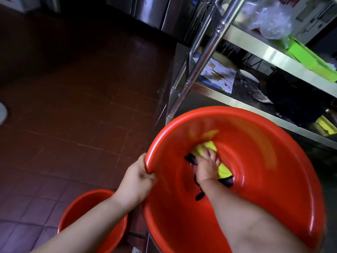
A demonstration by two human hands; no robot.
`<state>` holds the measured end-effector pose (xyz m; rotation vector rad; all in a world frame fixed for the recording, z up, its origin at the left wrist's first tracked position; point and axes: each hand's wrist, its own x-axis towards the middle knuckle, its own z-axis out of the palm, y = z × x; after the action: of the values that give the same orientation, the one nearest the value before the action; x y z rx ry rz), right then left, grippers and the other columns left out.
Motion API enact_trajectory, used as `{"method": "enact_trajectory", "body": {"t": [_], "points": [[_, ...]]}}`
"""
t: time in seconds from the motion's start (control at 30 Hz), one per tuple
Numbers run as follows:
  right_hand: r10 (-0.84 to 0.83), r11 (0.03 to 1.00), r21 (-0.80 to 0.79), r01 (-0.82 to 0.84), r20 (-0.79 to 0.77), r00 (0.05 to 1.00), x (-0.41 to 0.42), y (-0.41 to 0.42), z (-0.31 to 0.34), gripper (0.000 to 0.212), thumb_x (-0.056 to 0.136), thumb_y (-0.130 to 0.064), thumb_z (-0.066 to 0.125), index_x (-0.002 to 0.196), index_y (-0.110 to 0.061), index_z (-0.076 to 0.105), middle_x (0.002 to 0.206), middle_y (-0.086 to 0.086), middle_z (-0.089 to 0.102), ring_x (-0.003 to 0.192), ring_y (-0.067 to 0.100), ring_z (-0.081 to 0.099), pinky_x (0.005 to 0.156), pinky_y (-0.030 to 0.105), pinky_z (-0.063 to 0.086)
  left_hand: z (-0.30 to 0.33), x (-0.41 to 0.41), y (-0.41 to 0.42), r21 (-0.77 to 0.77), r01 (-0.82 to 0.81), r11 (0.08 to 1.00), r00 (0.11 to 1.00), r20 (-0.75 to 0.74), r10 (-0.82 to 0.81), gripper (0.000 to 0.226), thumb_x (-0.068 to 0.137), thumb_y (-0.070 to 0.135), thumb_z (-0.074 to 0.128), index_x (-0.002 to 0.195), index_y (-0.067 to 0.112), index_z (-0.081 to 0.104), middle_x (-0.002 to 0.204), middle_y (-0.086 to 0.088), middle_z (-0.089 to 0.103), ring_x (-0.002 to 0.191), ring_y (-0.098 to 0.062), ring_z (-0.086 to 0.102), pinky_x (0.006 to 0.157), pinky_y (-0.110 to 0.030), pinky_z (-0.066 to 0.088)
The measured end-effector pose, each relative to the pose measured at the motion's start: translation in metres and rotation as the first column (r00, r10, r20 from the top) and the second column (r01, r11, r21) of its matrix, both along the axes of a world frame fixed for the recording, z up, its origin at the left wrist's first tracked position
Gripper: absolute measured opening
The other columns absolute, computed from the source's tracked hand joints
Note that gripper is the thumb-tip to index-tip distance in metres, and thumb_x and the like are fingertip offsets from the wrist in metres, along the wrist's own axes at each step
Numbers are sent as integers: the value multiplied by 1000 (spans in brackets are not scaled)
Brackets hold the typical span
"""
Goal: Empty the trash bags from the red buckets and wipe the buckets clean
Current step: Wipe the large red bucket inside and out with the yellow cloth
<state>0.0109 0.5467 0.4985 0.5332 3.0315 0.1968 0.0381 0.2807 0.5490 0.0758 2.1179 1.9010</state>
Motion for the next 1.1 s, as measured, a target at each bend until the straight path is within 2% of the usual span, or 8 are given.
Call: {"method": "enact_trajectory", "body": {"t": [0.2,0.37,0.53,0.63,0.73,0.83,1.0,1.1], "points": [[151,978,-167,-128,128,980,45,-20,-44,40,97,-30,42,133,-46,45,151,-18,26,140,16,21,106,25,16,4,1,-5,-218,19,976,999,-41,-29,20,80,27,67,95,32,56,79,6,67,76,-11,66,71,-36,54],[391,920,-72,-386,73,918,52,-29,-24,27,63,-32,69,90,-34,75,105,-12,71,103,12,66,87,25,36,64,-54,9,-395,-31,918,944,-313,-103,24,74,25,69,93,26,54,80,0,64,79,-25,62,67,-34,48],[445,894,4,-447,97,890,48,-26,-25,39,82,-20,54,120,-26,64,134,-9,54,129,9,45,102,22,23,98,-81,24,-461,168,871,895,-300,-331,20,77,32,71,74,15,63,67,-4,66,63,-20,64,57,-29,47],[510,853,50,-520,138,849,42,-25,-12,32,74,-30,69,106,-33,70,121,-15,62,118,9,56,94,21,40,90,-76,21,-433,156,888,904,-300,-306,20,78,32,71,77,13,68,66,-7,68,60,-21,65,58,-32,51],[531,837,34,-546,194,825,24,-17,-1,42,89,-29,54,131,-32,52,147,-12,39,139,14,29,109,27,23,82,-76,15,-357,122,926,942,-251,-221,17,78,30,73,75,14,68,55,2,63,48,-13,59,51,-25,46],[430,898,21,-439,163,888,-4,-10,13,46,99,-23,31,145,-33,31,156,-12,20,144,13,11,112,28,8,71,-67,12,-288,97,953,968,-194,-157,19,79,24,72,65,17,62,39,10,51,33,0,45,40,-14,34],[271,960,48,-274,68,960,-3,10,24,40,98,-31,34,136,-39,43,153,-13,25,144,12,11,114,31,11,40,-40,6,-213,-3,977,992,-121,-24,14,77,20,72,67,15,64,39,8,52,31,-3,44,36,-17,33],[51,998,48,-49,-24,998,20,22,15,48,98,-22,33,143,-38,33,158,-9,12,145,13,5,114,35,10,22,-28,4,-149,-69,986,998,-15,68,11,77,17,71,70,11,65,39,4,50,32,-8,43,37,-21,32]]}}
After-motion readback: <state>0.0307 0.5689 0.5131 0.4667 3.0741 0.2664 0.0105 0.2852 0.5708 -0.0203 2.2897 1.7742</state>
